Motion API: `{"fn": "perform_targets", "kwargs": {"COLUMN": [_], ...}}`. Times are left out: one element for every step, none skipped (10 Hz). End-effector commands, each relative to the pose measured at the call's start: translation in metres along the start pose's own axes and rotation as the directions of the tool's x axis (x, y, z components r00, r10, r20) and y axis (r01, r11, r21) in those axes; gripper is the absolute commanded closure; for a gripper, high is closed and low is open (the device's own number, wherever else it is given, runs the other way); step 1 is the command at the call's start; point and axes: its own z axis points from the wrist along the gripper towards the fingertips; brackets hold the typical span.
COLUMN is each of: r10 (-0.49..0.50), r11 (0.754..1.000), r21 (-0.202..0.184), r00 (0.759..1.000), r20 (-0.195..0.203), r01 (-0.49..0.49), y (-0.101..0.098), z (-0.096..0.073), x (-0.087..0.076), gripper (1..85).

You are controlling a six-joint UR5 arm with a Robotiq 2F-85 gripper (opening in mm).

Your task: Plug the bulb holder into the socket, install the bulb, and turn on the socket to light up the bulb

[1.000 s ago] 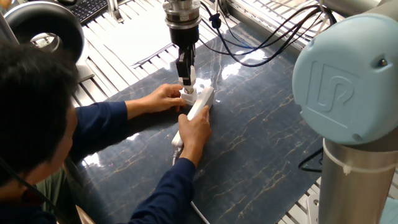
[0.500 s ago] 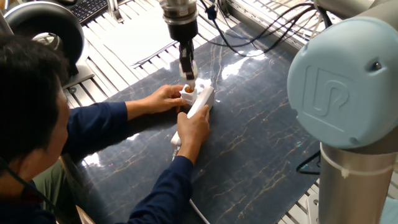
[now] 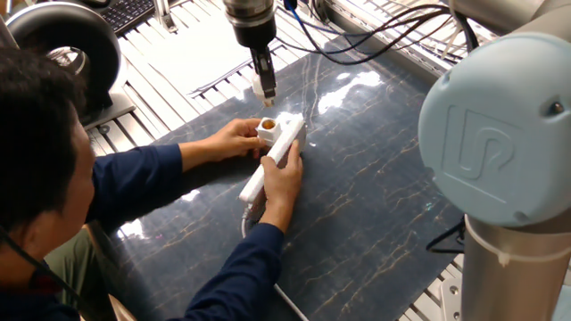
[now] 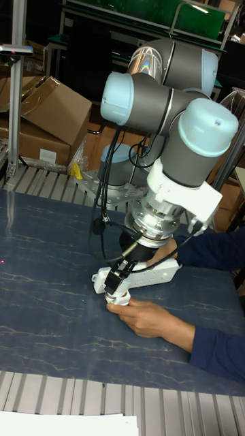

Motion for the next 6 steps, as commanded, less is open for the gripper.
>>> {"fn": "perform_targets", "kwargs": {"r10": [-0.193,-0.278,-0.108,0.238,0.383,0.444], "r11": [0.976,0.947,0.993,0.963,0.915,0.890], "r21": [0.102,0.165,0.045,-0.167,-0.191,-0.156], "r00": [0.981,0.960,0.991,0.960,0.915,0.893], "r20": [-0.003,-0.007,0.075,0.146,0.125,0.082], "r01": [0.192,0.276,0.104,-0.213,-0.356,-0.428], "y": [-0.026,-0.041,-0.005,0.040,0.038,0.032], "z": [-0.011,-0.016,-0.017,-0.027,-0.025,-0.023], "x": [-0.005,-0.014,-0.024,-0.051,-0.054,-0.045], "gripper": [84.7,84.7,84.7,84.7,84.7,84.7]}}
